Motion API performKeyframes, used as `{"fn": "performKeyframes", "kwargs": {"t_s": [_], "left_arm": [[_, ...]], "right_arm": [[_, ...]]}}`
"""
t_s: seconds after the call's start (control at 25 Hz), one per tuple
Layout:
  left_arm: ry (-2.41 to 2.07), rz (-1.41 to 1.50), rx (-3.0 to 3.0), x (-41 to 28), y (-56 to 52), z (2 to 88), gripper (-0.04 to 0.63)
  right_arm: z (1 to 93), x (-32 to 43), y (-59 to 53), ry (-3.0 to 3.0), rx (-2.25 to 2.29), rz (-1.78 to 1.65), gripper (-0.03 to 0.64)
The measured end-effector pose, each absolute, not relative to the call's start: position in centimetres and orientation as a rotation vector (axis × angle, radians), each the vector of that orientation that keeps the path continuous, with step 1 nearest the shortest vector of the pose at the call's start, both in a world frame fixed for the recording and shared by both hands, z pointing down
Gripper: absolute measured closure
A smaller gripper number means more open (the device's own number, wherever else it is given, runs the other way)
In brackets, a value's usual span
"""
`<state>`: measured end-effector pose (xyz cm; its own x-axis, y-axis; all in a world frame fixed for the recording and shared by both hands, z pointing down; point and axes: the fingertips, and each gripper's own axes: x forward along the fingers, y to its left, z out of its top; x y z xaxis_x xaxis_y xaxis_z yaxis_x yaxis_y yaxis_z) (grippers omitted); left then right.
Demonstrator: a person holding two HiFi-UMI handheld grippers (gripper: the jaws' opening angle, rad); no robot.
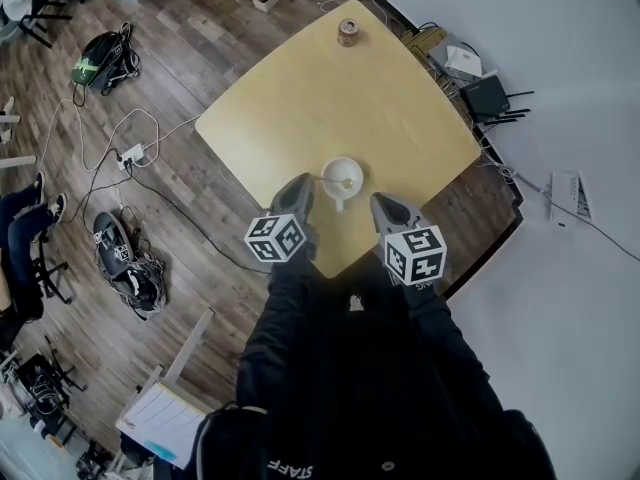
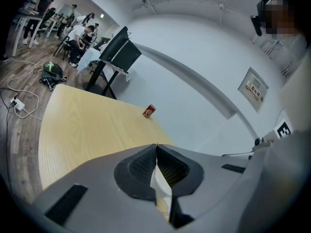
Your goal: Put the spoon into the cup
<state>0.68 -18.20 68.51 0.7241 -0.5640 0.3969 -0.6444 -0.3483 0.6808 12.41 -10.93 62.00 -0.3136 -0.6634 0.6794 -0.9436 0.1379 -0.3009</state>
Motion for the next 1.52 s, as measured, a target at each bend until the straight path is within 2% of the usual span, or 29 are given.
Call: {"fn": "performKeyframes", "kwargs": {"t_s": [0.44,0.56,0.64,0.96,1.24,1.52], "left_arm": [[-0.921,0.108,2.018,1.0,-17.9,68.9,0.557],[-0.943,0.108,2.017,0.5,-17.7,68.5,0.513],[-0.96,0.099,2.025,0.2,-17.5,67.8,0.508],[-1.045,0.061,2.057,-0.8,-16.4,62.9,0.51],[-1.086,0.052,2.176,-0.2,-15.2,56.8,0.557],[-1.104,0.074,2.324,1.8,-13.4,50.5,0.561]], "right_arm": [[61.4,13.2,-9.6,-2.058,1.545,0.982,0.595],[61.0,13.4,-9.4,-2.078,1.544,0.968,0.595],[60.6,13.4,-9.2,-2.095,1.541,0.956,0.595],[57.7,12.5,-9.6,-2.192,1.51,0.869,0.595],[53.4,11.5,-9.8,-2.299,1.516,0.774,0.595],[48.2,11.6,-9.3,-2.407,1.568,0.657,0.595]]}}
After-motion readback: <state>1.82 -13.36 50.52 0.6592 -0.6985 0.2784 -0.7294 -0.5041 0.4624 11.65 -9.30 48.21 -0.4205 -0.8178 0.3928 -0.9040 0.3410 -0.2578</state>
